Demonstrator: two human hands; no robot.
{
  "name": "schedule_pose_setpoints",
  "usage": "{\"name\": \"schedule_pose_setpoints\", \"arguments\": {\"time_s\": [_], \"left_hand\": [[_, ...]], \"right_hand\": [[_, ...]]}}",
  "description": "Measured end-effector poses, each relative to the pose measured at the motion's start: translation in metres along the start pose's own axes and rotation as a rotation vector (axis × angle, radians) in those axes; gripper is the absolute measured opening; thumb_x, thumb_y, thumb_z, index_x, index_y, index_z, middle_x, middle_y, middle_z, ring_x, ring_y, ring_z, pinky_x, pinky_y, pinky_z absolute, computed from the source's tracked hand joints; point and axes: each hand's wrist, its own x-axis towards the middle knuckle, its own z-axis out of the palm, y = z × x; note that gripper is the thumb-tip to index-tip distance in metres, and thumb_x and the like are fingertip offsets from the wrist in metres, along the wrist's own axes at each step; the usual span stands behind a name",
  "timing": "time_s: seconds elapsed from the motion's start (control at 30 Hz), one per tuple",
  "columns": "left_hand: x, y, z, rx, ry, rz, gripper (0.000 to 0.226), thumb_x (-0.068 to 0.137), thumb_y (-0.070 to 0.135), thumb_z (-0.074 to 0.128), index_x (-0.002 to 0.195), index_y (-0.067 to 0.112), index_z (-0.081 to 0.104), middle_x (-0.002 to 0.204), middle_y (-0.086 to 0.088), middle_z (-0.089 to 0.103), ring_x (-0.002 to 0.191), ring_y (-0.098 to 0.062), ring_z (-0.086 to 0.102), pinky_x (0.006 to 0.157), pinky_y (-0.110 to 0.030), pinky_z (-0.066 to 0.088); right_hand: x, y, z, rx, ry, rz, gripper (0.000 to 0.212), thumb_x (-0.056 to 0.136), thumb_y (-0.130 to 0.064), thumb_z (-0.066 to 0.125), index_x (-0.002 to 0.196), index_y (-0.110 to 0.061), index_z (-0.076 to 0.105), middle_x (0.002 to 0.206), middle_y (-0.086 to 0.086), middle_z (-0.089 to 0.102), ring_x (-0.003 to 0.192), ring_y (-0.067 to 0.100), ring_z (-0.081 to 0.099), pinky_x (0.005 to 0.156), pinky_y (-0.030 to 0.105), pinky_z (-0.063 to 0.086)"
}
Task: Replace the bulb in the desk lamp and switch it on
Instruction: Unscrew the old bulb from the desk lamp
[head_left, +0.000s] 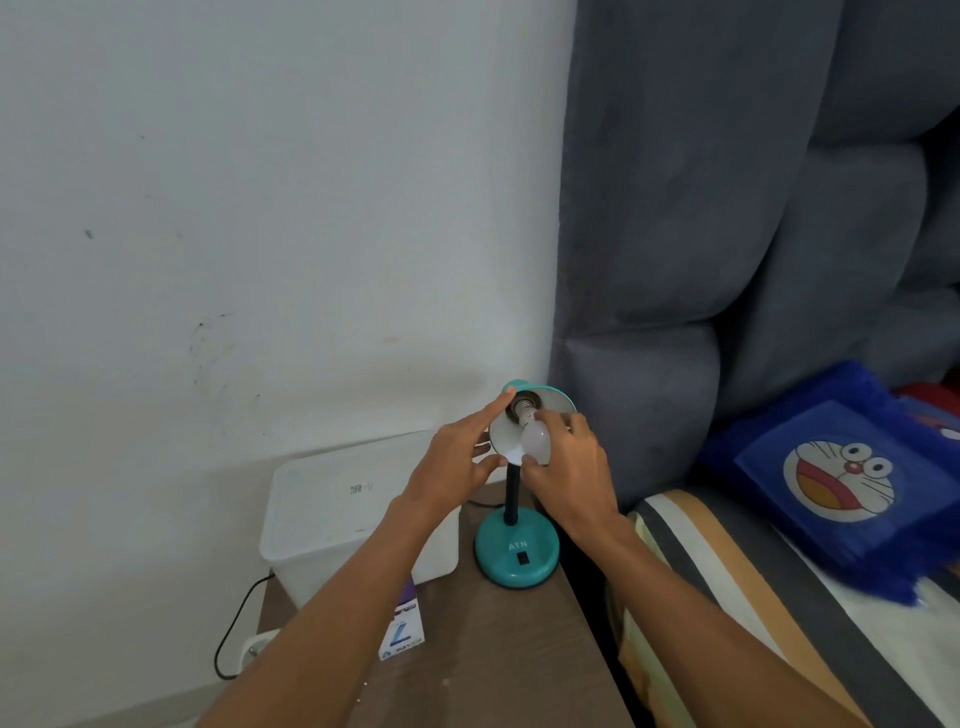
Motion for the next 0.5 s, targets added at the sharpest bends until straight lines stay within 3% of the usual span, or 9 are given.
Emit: {"name": "schedule_pose_setpoints", "arguments": {"time_s": [0.17, 0.27, 0.5], "left_hand": [[-0.011, 0.011, -0.009, 0.077, -0.021, -0.041, 0.106, 0.084, 0.016, 0.085, 0.158, 0.052, 0.017, 0.15, 0.002, 0.054, 0.129, -0.015, 0.057, 0.107, -0.027, 0.05], [-0.028, 0.017, -0.02, 0.136, 0.01, -0.09, 0.109, 0.083, 0.03, 0.085, 0.159, 0.052, 0.01, 0.155, -0.003, 0.05, 0.134, -0.019, 0.054, 0.11, -0.036, 0.05], [-0.104, 0.017, -0.05, 0.254, 0.166, -0.139, 0.077, 0.086, 0.047, 0.079, 0.152, 0.037, 0.042, 0.142, 0.004, 0.061, 0.131, -0.015, 0.055, 0.111, -0.042, 0.047]], "right_hand": [[-0.017, -0.001, -0.014, 0.086, 0.042, -0.038, 0.059, 0.081, -0.024, 0.073, 0.136, -0.017, 0.054, 0.13, 0.008, 0.055, 0.11, 0.026, 0.059, 0.089, 0.036, 0.052], [-0.029, -0.006, -0.024, 0.136, 0.08, -0.049, 0.06, 0.078, -0.022, 0.075, 0.134, -0.015, 0.055, 0.125, 0.006, 0.06, 0.106, 0.025, 0.061, 0.088, 0.036, 0.052], [-0.069, -0.016, -0.032, 0.16, 0.045, -0.04, 0.058, 0.076, -0.029, 0.079, 0.129, -0.016, 0.059, 0.12, 0.001, 0.065, 0.107, 0.021, 0.056, 0.083, 0.031, 0.049]]}}
